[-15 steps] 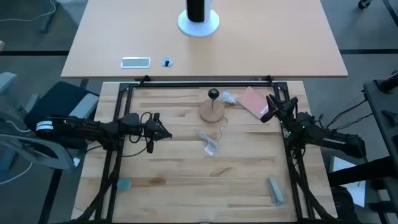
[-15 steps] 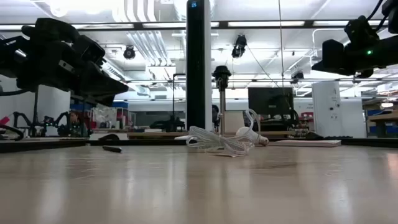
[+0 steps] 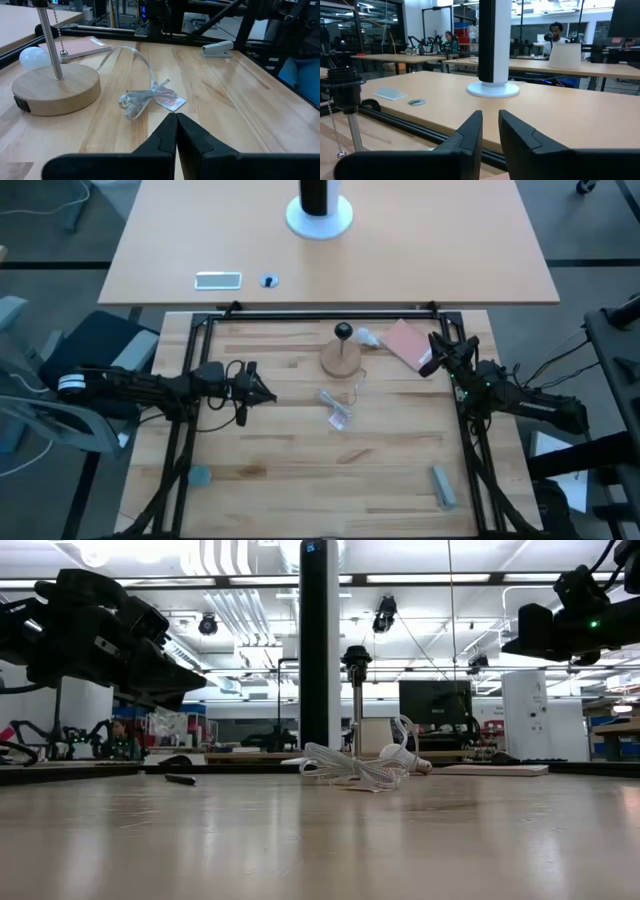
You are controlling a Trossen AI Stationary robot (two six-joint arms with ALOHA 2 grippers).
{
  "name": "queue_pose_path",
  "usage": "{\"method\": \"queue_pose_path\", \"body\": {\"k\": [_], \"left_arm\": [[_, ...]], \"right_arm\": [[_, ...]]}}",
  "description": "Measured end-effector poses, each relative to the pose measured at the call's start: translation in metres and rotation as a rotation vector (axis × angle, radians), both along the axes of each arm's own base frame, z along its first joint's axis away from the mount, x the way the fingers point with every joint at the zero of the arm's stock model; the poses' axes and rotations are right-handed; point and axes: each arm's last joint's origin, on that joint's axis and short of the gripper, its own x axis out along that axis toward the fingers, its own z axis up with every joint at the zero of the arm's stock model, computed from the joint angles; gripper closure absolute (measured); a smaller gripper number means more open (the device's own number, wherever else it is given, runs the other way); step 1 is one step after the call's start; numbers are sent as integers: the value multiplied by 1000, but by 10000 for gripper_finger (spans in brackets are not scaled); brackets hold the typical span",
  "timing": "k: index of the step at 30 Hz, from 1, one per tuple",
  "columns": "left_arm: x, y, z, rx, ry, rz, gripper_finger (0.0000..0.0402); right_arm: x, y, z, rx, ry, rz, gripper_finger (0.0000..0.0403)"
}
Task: Screw lightbulb
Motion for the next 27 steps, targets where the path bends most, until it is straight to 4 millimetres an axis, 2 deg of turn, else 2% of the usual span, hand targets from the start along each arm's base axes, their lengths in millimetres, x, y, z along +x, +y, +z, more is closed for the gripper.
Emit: {"method": "queue_pose_path", "body": {"k": [11,27], "left_arm": [[0,0,0,0,0,0,401],[0,0,0,0,0,0,401]], "right_arm": [[0,0,0,0,0,0,329],[0,0,0,0,0,0,352]]}}
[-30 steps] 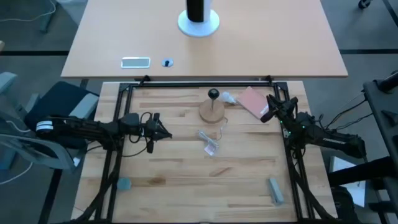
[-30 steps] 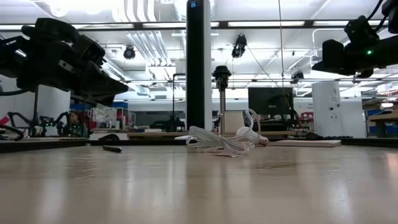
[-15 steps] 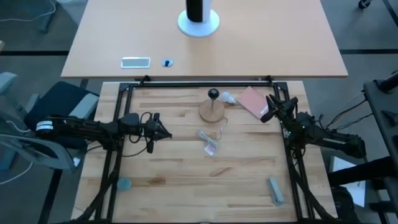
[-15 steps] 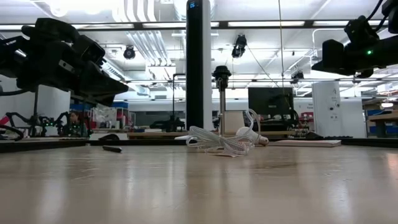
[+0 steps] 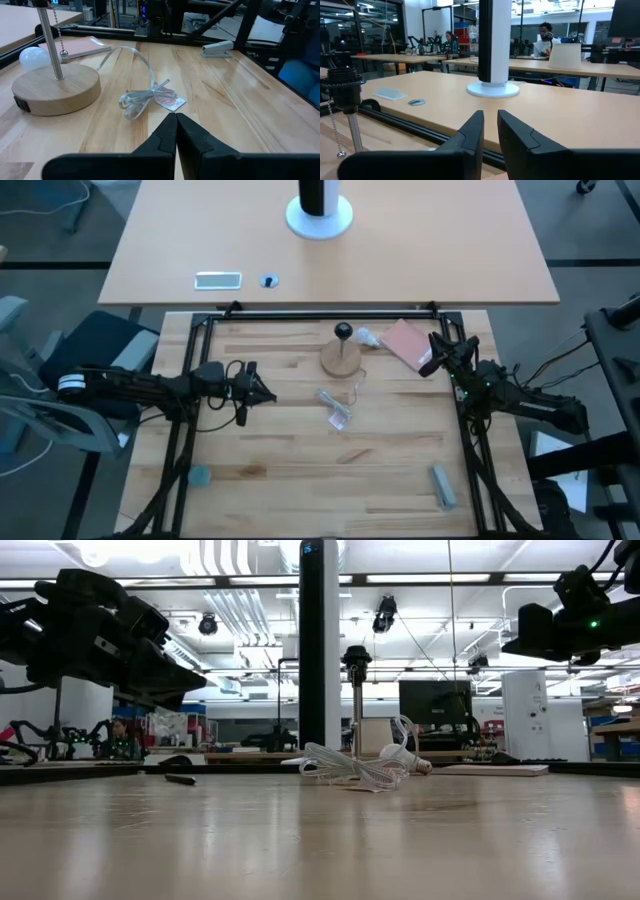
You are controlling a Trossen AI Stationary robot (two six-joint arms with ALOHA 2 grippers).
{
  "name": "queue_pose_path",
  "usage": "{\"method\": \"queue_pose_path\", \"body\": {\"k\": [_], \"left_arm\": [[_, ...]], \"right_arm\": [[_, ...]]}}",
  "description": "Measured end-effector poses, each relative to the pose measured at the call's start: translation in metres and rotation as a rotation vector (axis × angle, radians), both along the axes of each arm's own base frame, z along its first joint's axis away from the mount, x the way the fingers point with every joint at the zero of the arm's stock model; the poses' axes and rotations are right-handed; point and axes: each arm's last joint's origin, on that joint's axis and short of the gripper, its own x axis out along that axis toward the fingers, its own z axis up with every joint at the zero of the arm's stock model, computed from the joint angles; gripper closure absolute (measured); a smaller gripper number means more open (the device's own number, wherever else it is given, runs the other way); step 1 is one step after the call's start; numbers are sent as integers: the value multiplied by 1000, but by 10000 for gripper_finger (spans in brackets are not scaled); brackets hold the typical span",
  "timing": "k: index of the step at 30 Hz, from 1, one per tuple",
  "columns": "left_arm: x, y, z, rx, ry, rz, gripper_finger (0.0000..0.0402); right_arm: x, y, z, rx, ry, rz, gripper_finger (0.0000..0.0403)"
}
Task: Screw lightbulb
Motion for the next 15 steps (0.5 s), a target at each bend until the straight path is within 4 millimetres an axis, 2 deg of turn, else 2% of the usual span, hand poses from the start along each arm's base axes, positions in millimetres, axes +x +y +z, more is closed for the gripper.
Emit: {"method": "queue_pose_path", "body": {"k": [10,15], "left_arm": [[0,0,0,0,1,0,401],[0,0,0,0,0,0,401]], "right_arm": [[0,0,0,0,0,0,332],[0,0,0,0,0,0,336]]}}
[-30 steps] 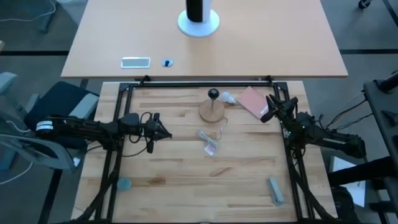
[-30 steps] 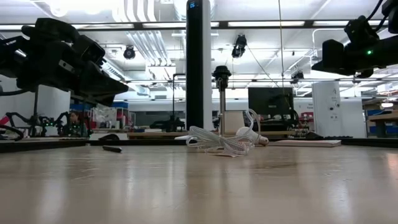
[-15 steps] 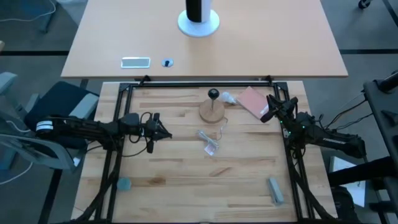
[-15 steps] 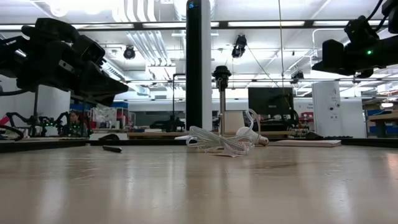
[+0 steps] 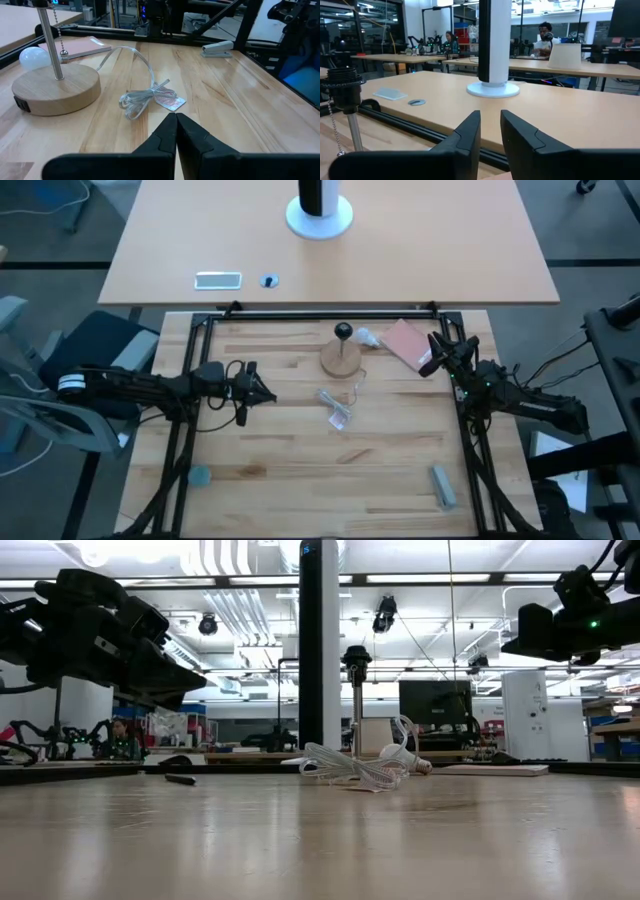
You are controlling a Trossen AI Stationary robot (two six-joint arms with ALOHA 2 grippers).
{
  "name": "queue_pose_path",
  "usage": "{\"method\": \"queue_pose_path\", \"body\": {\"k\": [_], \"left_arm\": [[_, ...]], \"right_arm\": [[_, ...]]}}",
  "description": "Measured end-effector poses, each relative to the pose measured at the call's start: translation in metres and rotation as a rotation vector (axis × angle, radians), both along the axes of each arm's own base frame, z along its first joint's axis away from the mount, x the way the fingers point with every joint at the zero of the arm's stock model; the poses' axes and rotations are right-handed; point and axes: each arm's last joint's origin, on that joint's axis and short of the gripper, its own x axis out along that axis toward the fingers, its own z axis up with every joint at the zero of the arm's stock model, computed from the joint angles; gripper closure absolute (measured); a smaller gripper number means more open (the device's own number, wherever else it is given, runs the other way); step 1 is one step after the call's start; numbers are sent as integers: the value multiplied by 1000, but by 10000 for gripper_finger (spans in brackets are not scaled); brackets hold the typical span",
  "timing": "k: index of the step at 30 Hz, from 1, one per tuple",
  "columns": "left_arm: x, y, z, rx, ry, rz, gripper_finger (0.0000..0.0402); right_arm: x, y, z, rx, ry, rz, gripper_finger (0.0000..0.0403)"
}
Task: Screw lightbulb
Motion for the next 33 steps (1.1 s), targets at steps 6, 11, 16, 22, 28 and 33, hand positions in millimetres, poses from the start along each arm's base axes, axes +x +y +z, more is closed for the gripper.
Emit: {"method": "queue_pose_path", "body": {"k": [6,11,16,22,28,33], "left_arm": [[0,0,0,0,0,0,401],[0,0,0,0,0,0,401],[0,0,0,0,0,0,401],[0,0,0,0,0,0,401],[0,0,1,-18,-9,3,401],[2,0,17,-332,-144,37,401]], "right_arm": [[0,0,0,0,0,0,350],[0,0,0,0,0,0,353],[0,0,0,0,0,0,342],[0,0,0,0,0,0,332],[0,0,0,-10,16,-2,332],[0,0,0,-10,16,-2,344]]}}
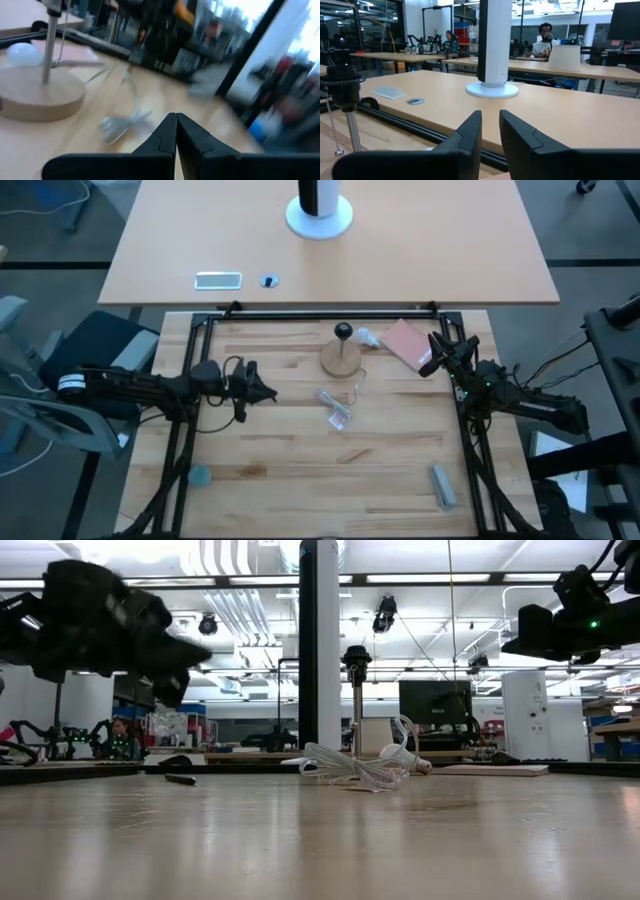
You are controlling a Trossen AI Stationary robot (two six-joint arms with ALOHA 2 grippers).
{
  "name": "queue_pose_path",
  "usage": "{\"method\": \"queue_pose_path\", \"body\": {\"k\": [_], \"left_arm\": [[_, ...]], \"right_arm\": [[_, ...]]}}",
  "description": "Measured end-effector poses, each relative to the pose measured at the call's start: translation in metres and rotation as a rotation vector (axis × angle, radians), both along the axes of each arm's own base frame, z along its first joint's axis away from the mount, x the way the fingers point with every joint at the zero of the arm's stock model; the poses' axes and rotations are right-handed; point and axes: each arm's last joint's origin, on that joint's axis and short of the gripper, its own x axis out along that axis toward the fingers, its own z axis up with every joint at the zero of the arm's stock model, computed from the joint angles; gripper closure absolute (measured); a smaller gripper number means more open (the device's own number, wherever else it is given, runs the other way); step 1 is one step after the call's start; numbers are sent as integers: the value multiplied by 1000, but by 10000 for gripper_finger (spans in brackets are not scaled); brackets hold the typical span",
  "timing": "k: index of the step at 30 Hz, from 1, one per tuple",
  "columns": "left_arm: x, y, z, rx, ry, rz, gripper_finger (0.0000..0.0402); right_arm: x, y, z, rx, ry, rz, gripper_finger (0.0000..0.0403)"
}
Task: Screw lightbulb
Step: Insert the lightbulb into the lamp
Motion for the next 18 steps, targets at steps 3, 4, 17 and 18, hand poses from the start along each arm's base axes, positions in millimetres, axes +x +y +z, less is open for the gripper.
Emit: {"method": "queue_pose_path", "body": {"k": [3,4,17,18], "left_arm": [[-1,0,11,-60,-107,-5,401],[-1,-1,15,-57,-143,-11,401],[-13,-5,50,174,-542,0,401],[-14,-5,51,194,-554,5,401]], "right_arm": [[0,0,0,0,0,0,350],[0,0,0,0,-1,0,352],[10,13,8,-41,-96,602,333],[9,13,9,-40,-120,584,332]]}}
